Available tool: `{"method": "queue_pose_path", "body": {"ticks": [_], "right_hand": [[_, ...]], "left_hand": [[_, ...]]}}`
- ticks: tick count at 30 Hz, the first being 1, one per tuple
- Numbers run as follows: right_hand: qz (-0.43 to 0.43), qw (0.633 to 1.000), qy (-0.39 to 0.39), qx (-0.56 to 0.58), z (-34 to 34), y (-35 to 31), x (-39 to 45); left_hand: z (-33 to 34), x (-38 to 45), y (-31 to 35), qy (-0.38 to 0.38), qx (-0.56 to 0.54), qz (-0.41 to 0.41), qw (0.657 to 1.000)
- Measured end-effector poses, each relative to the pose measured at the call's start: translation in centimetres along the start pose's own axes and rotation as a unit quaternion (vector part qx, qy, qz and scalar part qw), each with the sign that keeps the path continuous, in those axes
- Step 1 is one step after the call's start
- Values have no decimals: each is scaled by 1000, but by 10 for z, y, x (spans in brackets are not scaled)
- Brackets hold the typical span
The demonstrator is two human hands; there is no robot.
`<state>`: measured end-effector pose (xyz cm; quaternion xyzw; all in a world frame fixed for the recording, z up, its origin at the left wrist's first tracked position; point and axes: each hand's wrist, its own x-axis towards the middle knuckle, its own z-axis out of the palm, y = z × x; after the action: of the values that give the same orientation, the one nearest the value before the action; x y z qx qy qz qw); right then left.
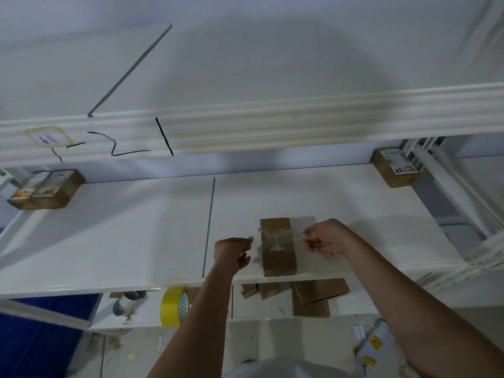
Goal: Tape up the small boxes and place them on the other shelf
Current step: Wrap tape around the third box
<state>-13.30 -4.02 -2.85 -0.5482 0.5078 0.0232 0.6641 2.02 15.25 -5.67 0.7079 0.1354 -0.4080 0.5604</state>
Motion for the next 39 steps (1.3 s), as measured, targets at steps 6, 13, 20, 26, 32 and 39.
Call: {"method": "queue_pose_path", "body": {"ticks": [6, 13, 20, 26, 32, 39], "right_hand": [[-55, 997, 43, -13, 1, 10, 3], [-48, 996, 71, -17, 3, 13, 9], [-56, 995, 80, -22, 2, 11, 11], [-53, 994, 90, -30, 3, 16, 20], [-52, 993, 101, -19, 4, 19, 27], [-8, 992, 127, -24, 8, 20, 39]], "left_hand": [[4, 3, -1, 5, 7, -18, 1000], [5, 11, 6, 19, 51, -33, 998], [3, 16, 2, 44, 81, -19, 996], [2, 17, 2, 41, 100, -14, 994], [3, 21, -2, 41, 110, -10, 993], [2, 28, -13, 38, 114, -25, 992]]}}
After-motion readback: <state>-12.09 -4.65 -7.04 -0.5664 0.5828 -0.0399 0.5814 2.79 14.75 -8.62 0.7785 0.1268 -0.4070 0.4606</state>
